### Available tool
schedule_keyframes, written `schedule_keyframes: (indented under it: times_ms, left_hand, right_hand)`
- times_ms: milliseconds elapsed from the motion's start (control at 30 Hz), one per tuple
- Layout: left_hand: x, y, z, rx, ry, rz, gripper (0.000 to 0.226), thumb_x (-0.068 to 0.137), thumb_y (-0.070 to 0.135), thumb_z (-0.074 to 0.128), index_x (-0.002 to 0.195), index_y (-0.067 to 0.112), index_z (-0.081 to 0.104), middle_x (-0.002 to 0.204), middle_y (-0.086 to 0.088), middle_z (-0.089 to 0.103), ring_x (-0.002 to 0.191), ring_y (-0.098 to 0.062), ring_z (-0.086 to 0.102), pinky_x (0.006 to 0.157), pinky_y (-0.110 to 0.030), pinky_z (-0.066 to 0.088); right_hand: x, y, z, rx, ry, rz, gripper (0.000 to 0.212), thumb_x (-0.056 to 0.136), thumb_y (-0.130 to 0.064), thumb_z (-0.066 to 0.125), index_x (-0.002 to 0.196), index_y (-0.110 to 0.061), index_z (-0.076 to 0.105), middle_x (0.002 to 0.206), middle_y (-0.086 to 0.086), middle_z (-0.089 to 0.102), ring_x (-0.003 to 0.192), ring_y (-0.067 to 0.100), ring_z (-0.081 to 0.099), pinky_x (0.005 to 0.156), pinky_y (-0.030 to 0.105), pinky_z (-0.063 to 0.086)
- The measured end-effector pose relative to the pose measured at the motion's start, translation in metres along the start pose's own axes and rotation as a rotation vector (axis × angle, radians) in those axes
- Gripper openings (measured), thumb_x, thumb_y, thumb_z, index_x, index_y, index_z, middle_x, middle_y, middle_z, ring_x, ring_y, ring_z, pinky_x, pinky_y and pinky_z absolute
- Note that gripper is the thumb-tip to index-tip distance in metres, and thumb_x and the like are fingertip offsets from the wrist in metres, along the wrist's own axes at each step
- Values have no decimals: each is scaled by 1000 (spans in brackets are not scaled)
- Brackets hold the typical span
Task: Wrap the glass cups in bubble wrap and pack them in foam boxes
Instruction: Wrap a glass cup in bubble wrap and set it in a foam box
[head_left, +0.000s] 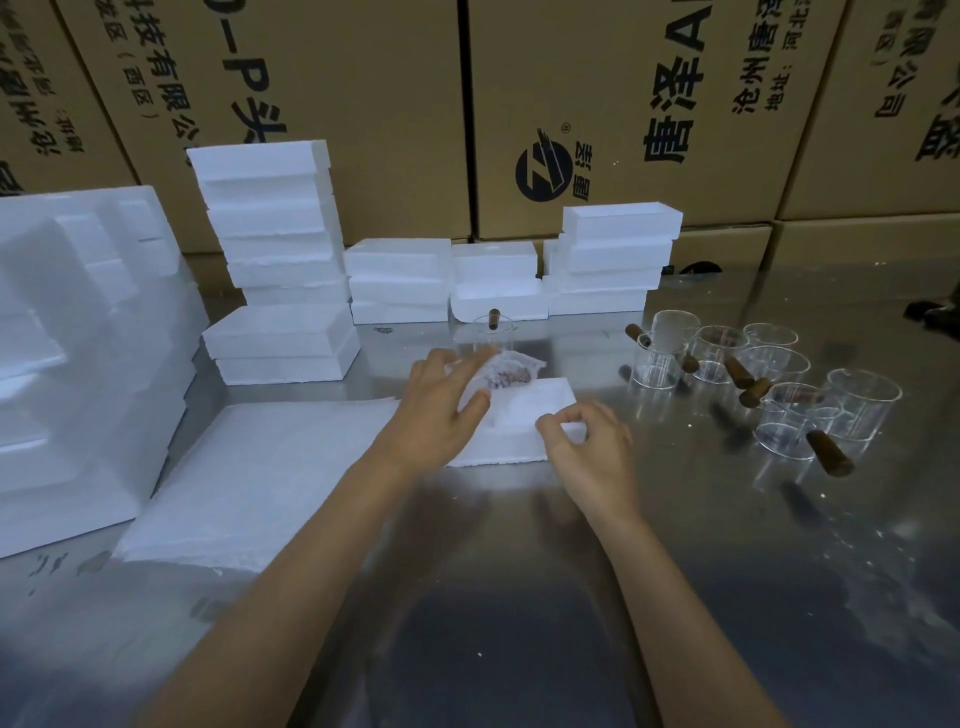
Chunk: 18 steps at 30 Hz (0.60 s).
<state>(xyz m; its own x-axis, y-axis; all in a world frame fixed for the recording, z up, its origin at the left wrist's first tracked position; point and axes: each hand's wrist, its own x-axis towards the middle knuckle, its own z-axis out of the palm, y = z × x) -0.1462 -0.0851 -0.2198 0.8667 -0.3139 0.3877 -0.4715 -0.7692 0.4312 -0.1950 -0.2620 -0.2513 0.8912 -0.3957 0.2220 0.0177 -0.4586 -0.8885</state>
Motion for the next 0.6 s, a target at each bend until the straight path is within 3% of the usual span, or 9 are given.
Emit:
schedule_keyframes:
  times_ms: [233, 367, 433, 533, 600]
  left_hand:
    - [-6, -13, 12, 62, -36, 113, 50, 103, 32, 44, 151, 42, 34, 144, -8, 34, 130, -23, 29, 113, -37, 26]
    - [-3, -12, 5, 146, -113, 73, 47, 102, 39, 44, 148, 46, 36, 149, -3, 35, 137, -22, 33, 116, -36, 24]
    - [10, -9, -6, 55, -172, -6, 38, 101, 48, 41, 139, 52, 44, 141, 5, 46, 134, -19, 41, 113, -38, 28]
    - [48, -11, -26, -189, -51, -96, 30, 101, 46, 43, 131, 47, 50, 121, 10, 57, 118, -16, 51, 99, -36, 39]
    - [85, -26, -36, -139, 51, -137, 35, 100, 29, 51, 135, 30, 50, 125, -1, 56, 117, -22, 52, 95, -35, 43]
  right_hand:
    - [2, 1, 5, -90, 55, -7, 12, 86, -37, 60, 77, -30, 55, 95, -18, 54, 95, 8, 41, 92, 30, 32]
    - [11, -1, 8, -93, 74, 91, 20, 87, -39, 57, 73, -25, 58, 89, -17, 54, 92, 11, 45, 86, 28, 23]
    - [20, -3, 6, 34, 94, 163, 28, 89, -39, 55, 73, -18, 66, 87, -13, 61, 88, 16, 55, 84, 31, 31]
    - [27, -5, 5, 294, 214, 216, 28, 88, -41, 51, 77, -19, 64, 74, -10, 65, 74, 15, 60, 65, 31, 38]
    - [27, -5, 8, 307, 262, 219, 28, 85, -47, 44, 82, -25, 62, 74, -13, 64, 71, 8, 58, 61, 28, 35]
